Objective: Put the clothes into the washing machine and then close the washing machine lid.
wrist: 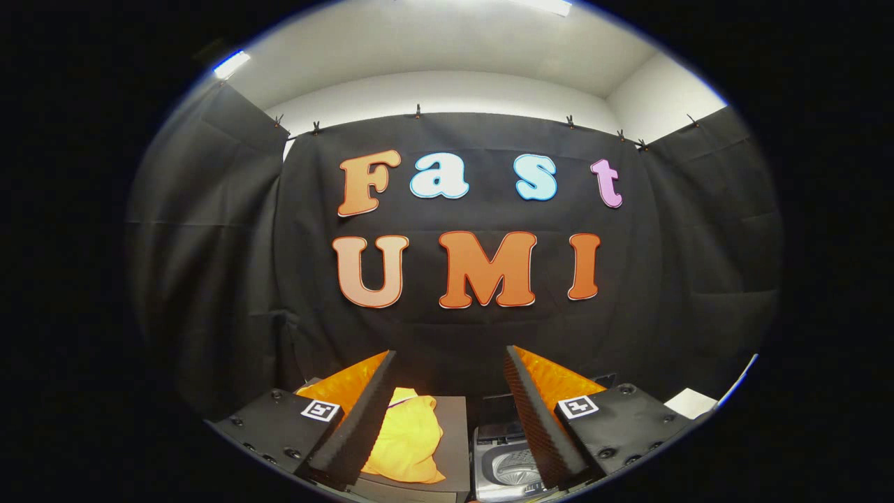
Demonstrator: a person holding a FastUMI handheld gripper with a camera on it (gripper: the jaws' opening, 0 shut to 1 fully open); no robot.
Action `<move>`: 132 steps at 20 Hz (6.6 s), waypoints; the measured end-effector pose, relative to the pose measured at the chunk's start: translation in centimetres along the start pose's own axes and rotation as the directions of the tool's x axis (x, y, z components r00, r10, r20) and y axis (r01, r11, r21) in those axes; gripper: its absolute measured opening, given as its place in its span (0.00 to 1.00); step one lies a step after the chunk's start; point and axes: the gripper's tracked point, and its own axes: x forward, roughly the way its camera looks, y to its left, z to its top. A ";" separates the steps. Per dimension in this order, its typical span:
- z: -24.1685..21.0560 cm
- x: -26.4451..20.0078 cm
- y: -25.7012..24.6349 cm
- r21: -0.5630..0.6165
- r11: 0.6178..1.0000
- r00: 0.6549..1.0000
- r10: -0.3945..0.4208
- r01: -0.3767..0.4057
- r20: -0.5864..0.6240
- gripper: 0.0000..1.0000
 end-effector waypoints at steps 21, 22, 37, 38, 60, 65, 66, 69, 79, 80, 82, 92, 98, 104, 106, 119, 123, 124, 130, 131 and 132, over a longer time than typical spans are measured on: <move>-16.4 14.7 16.4 0.142 0.985 0.915 0.145 -0.097 -0.377 0.98; -17.7 15.3 16.9 0.137 0.986 0.901 0.143 -0.094 -0.410 0.98; -26.5 16.1 18.0 0.035 0.999 0.717 0.036 -0.016 -0.696 0.97; -26.5 16.1 18.0 0.023 1.000 0.710 0.031 -0.021 -0.704 0.98; -26.4 15.8 18.8 0.039 0.996 0.647 0.082 -0.080 -0.758 0.09; -24.9 15.7 18.5 0.055 0.996 0.695 0.091 -0.075 -0.713 0.09; -24.5 15.7 18.4 0.060 0.995 0.699 0.096 -0.075 -0.709 0.08; -23.3 15.8 18.3 0.092 0.993 0.724 0.115 -0.071 -0.681 0.08; -16.7 14.1 12.6 0.162 0.984 0.815 0.148 -0.067 -0.560 0.08; -15.9 13.9 11.6 0.179 0.982 0.827 0.152 -0.063 -0.541 0.08; -14.3 13.3 9.0 0.207 0.977 0.844 0.159 -0.058 -0.512 0.08; -9.4 11.5 -9.6 0.317 0.948 0.895 0.172 -0.036 -0.411 0.08; -11.7 11.9 -18.0 0.323 0.945 0.885 0.187 -0.044 -0.426 0.08; -20.1 14.0 -21.8 0.356 0.934 0.839 0.210 -0.021 -0.502 0.08; -23.8 14.7 -22.6 0.362 0.932 0.818 0.211 -0.004 -0.535 0.08; -43.5 15.1 -25.9 0.338 0.936 0.680 0.187 0.095 -0.709 0.08; -47.6 14.9 -26.5 0.313 0.944 0.634 0.176 0.109 -0.753 0.08; -48.6 15.0 -26.6 0.303 0.947 0.624 0.172 0.109 -0.762 0.08; -54.2 14.1 -26.7 0.257 0.960 0.551 0.155 0.113 -0.820 0.08; -55.3 13.7 -26.7 0.242 0.964 0.534 0.149 0.109 -0.832 0.08; -56.2 13.4 -26.8 0.234 0.966 0.518 0.147 0.107 -0.843 0.08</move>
